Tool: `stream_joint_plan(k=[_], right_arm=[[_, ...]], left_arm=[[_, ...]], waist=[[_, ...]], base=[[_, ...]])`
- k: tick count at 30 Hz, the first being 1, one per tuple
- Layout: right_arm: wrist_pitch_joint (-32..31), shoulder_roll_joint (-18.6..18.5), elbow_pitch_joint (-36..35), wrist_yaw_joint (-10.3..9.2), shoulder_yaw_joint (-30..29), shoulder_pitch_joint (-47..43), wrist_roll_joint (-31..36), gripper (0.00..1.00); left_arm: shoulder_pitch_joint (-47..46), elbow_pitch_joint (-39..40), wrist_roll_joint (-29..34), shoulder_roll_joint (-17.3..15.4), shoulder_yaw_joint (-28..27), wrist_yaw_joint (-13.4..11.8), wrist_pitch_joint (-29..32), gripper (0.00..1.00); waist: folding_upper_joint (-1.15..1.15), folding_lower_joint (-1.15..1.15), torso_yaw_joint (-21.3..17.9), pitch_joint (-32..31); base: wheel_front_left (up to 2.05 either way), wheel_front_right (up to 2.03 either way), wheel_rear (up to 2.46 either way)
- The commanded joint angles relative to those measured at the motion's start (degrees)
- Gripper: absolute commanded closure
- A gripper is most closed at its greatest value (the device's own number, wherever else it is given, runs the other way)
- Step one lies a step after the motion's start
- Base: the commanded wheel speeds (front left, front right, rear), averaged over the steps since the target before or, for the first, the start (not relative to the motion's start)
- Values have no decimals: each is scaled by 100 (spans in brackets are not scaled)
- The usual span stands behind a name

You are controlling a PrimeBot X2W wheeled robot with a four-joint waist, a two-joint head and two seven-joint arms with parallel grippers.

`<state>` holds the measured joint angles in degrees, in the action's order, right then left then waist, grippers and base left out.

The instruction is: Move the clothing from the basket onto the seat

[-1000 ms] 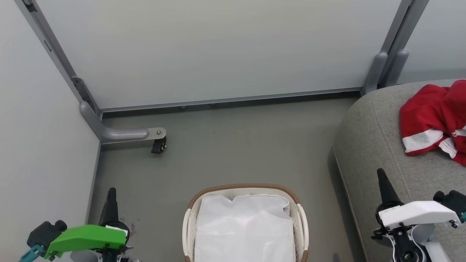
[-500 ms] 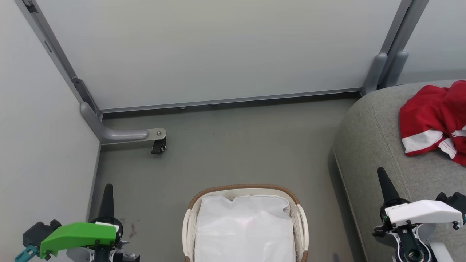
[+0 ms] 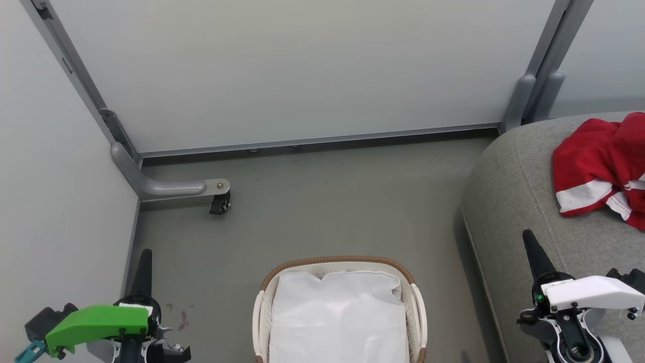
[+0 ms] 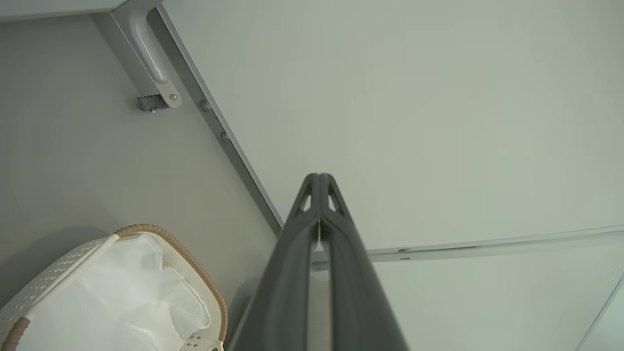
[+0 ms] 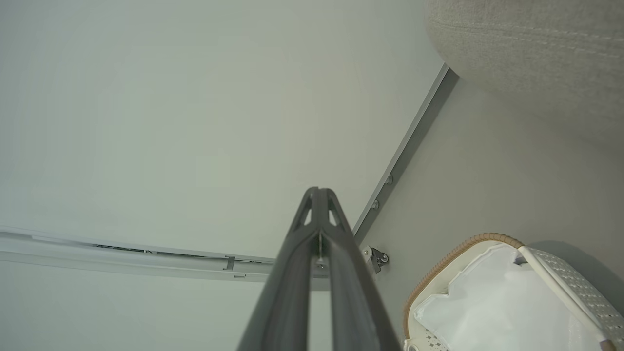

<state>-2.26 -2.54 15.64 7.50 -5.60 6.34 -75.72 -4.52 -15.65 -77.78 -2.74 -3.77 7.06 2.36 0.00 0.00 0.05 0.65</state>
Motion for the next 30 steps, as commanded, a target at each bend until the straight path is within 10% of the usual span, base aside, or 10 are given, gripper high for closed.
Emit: stream_joint_plan(k=[1, 30], right_arm=[[-40, -36, -64, 0, -26, -1, -143, 100], [-378, -48, -157, -2, -89, -20, -1394, 100]], left_arm=[[-122, 51, -115, -20, -45, 24, 32, 100], [-199, 156, -1222, -24, -254, 54, 358, 100]], waist=[[0, 0, 0, -2], [0, 0, -4, -37]], base=[[0, 0, 0], [0, 0, 0]])
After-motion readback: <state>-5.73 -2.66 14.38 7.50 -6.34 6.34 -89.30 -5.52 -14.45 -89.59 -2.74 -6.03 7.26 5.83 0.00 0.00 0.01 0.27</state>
